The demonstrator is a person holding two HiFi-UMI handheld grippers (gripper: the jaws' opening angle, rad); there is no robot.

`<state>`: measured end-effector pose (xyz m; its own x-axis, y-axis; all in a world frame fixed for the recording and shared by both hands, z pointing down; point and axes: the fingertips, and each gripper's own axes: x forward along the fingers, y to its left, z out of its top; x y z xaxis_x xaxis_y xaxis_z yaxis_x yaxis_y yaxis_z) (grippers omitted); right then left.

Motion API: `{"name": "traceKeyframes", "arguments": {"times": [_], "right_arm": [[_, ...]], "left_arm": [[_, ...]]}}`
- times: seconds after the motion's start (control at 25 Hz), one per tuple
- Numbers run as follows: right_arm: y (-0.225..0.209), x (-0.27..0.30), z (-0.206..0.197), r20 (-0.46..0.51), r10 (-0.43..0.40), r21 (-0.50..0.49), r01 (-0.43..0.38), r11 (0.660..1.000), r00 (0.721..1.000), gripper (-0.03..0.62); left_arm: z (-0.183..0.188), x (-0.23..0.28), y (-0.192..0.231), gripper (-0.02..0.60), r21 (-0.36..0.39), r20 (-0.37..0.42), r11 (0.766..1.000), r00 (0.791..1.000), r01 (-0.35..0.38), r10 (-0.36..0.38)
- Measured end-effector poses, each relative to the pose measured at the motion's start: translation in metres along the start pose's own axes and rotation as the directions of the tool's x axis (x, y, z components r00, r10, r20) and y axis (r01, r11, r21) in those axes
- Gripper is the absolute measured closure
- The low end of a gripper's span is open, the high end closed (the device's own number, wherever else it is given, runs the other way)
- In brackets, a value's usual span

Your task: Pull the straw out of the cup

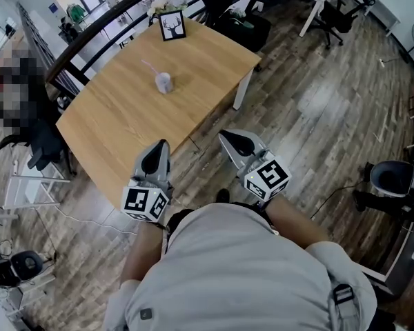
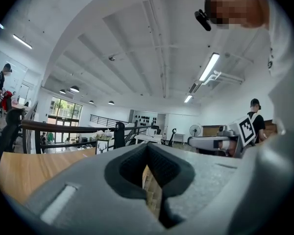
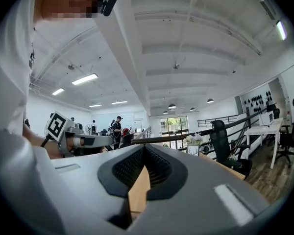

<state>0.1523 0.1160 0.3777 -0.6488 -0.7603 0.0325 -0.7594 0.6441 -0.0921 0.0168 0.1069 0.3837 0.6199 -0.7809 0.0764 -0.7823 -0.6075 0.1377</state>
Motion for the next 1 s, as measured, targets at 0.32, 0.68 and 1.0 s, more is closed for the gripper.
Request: {"name": "traceKeyframes", "arguments": {"times": [0.32, 0.68, 1.0], "right_arm": [[-0.040, 0.017, 0.001, -0.008, 0.020, 0.028, -0.020, 0.999, 1.000, 0.585], [-0.056, 0.067, 0.000, -0.036, 0.027, 0.027, -0.026, 0.999, 0.999, 0.585], [-0.060, 0.142, 0.003, -0.040, 0.031, 0.035, -0.030, 0.999, 0.999, 0.585]], "left_arm": [[0.000, 0.044, 0.003, 0.577, -0.001, -0.028, 1.000, 1.000, 0.001, -0.001], [0.001, 0.079, 0.044, 0.577, -0.012, -0.041, 1.000, 0.999, 0.020, -0.020], [0.013, 0.093, 0.114, 0.577, -0.024, -0.033, 1.000, 0.999, 0.014, -0.015]]}}
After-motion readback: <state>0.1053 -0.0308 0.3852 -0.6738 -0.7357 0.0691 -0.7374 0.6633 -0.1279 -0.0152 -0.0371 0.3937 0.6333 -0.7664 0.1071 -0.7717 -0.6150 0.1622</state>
